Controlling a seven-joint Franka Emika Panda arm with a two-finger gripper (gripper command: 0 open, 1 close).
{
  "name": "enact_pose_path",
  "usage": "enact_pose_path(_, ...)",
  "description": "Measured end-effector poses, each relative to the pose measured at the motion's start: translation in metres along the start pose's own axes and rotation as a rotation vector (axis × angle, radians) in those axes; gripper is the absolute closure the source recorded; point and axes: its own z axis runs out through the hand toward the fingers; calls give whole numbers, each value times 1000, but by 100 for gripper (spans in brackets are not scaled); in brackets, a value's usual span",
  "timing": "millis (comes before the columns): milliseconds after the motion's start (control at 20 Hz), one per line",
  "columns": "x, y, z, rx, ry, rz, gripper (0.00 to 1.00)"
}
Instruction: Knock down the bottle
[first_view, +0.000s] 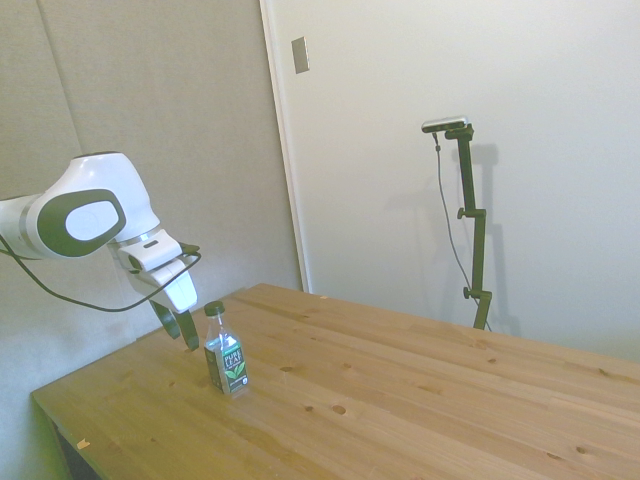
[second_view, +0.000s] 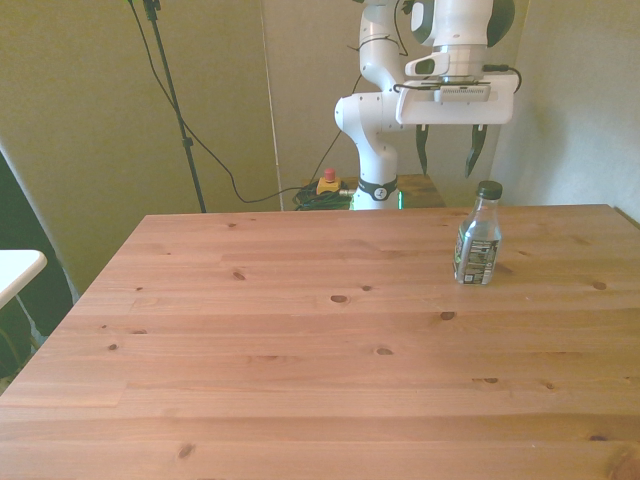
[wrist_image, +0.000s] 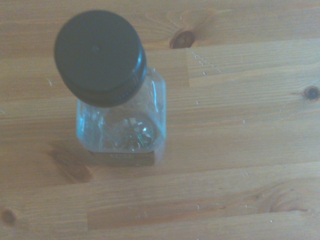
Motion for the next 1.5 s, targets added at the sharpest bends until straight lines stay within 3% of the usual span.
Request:
enact_pose_path(1000,11,-66,18,-60,42,25,100)
enact_pose_path(1500,52,-134,41,-73,106,110,100)
